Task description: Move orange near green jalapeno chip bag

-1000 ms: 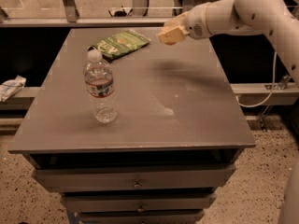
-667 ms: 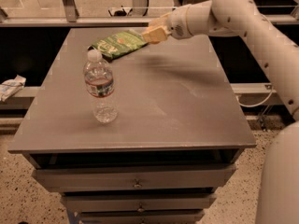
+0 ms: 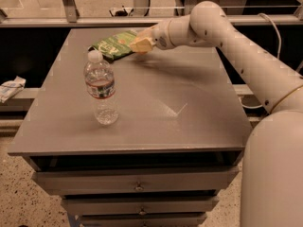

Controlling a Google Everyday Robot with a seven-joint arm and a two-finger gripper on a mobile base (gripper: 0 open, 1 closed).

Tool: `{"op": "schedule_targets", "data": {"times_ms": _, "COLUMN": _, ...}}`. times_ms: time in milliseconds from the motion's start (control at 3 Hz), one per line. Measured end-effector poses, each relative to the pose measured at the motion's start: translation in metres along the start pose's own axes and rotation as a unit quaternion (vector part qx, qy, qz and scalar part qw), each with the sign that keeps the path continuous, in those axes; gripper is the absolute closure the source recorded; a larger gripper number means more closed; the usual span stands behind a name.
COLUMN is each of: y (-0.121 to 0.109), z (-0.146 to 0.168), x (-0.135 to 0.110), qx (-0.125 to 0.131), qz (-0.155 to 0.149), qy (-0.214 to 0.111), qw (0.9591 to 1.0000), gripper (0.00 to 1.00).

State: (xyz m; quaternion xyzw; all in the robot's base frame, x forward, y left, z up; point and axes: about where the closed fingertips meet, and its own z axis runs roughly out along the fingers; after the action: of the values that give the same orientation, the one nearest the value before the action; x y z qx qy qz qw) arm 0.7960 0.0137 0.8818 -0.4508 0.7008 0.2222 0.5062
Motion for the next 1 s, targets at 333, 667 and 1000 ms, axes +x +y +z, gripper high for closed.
{"op": "schedule_targets", "data": {"times_ms": 333, "y": -0.0012, "z": 0.0192, "x": 0.0002, "qx": -0.005, "qz": 0.009, "qy": -0.006, "qw": 0.9999, "gripper": 0.72}}
{"op": "schedule_targets", "data": {"times_ms": 667, "y": -0.0032, "z": 0.0272, "x": 0.0016, "qx": -0.006, "qz": 0.014, "qy": -0.005, "qw": 0.9999, "gripper": 0.42}}
{"op": "schedule_targets", "data": {"times_ms": 1000, "y": -0.0044, "z": 0.028, "x": 0.0041, "qx": -0.004, "qz": 0.017, "qy": -0.003, "qw": 0.9998, "gripper": 0.19}}
